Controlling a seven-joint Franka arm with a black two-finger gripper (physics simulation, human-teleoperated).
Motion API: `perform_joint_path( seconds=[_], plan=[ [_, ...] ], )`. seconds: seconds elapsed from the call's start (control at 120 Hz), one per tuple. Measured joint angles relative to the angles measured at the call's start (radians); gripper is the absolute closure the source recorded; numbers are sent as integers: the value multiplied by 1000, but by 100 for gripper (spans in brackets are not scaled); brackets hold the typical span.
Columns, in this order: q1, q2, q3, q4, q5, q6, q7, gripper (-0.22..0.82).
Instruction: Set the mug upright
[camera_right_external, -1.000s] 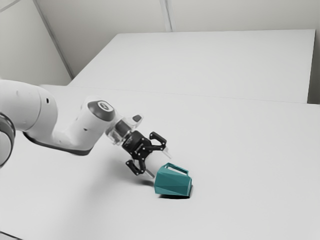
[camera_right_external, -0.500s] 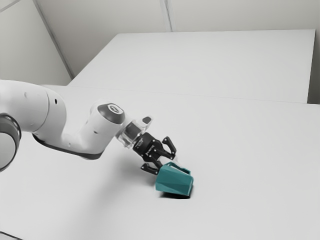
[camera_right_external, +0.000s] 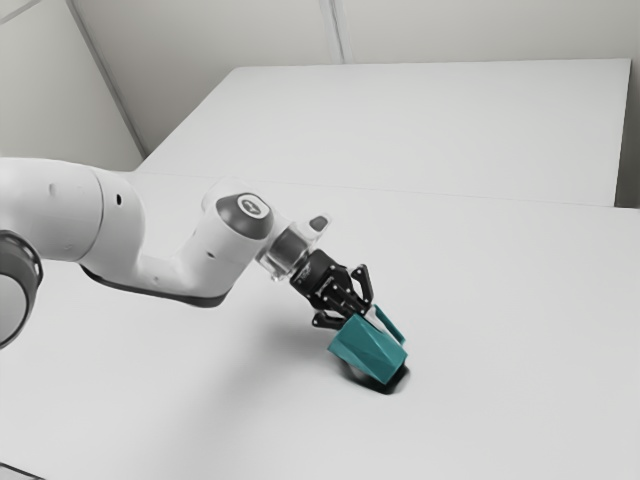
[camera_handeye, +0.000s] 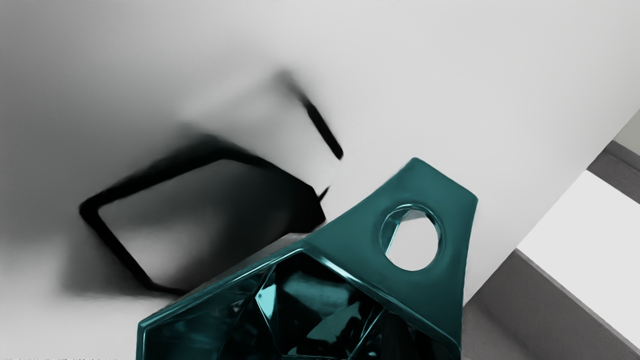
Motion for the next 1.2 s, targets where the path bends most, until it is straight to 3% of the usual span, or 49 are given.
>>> perform_joint_path(
  seconds=[0.342,0.65,0.875,1.2],
  plan=[
    [-19,-204,-19,34,421,21,-83,77],
    [-83,-276,66,15,900,16,-122,77],
    [72,-323,88,-61,1006,16,-95,77],
    [66,-246,88,-68,1040,87,-63,77]
  ],
)
